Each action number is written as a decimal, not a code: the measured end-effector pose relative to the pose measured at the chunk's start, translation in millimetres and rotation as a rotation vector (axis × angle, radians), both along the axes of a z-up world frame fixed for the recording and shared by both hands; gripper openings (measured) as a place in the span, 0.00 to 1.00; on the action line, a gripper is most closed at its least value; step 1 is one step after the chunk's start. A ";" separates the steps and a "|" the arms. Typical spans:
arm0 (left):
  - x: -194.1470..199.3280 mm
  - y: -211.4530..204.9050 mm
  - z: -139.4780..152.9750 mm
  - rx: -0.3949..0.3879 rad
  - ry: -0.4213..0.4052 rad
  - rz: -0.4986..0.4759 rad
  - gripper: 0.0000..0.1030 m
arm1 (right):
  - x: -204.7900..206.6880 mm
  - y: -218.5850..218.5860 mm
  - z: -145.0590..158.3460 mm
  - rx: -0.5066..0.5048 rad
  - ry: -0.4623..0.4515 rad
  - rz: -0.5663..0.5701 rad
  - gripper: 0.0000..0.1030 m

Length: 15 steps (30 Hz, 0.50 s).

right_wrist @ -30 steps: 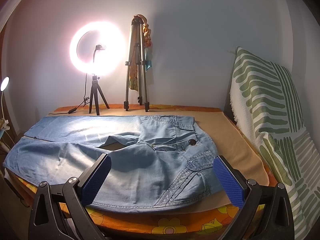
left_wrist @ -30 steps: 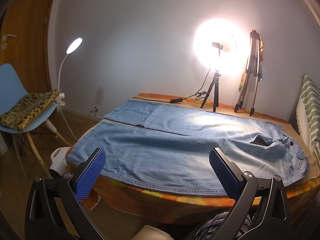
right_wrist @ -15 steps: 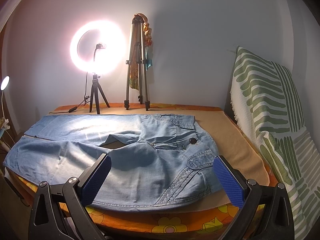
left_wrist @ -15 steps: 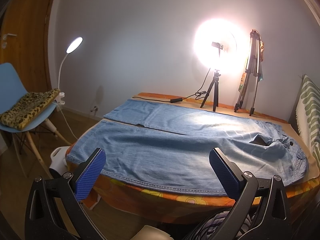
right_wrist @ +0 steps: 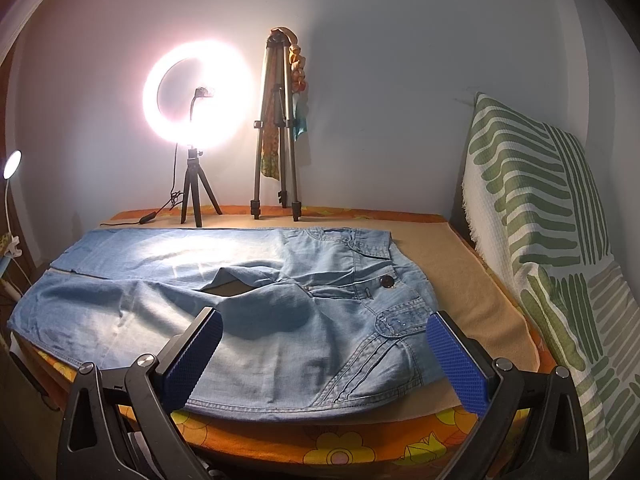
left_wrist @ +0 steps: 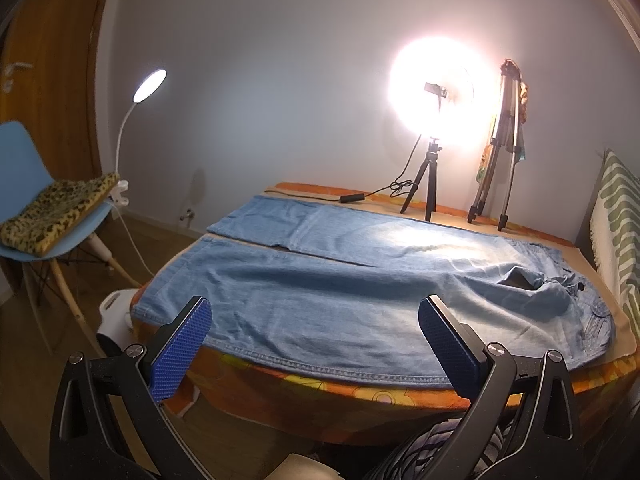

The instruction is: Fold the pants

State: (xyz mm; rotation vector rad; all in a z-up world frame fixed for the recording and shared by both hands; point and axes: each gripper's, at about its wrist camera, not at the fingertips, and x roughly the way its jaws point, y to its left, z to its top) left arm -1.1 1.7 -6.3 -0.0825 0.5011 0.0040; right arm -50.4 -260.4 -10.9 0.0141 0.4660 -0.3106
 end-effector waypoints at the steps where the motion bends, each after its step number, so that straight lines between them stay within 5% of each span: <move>1: -0.4 1.8 -1.2 -0.004 0.004 0.002 1.00 | -0.3 -0.1 -0.1 0.001 0.000 0.005 1.00; 9: 2.5 15.0 -15.2 0.037 0.045 0.017 0.99 | 5.4 1.2 -6.8 -0.040 0.016 0.126 0.99; 13: 10.2 25.8 -27.3 0.046 0.079 0.011 0.77 | 16.5 -0.9 -21.1 -0.081 0.065 0.224 0.93; 15: 13.9 33.0 -33.5 0.021 0.103 0.008 0.75 | 24.3 0.3 -30.8 -0.089 0.106 0.284 0.90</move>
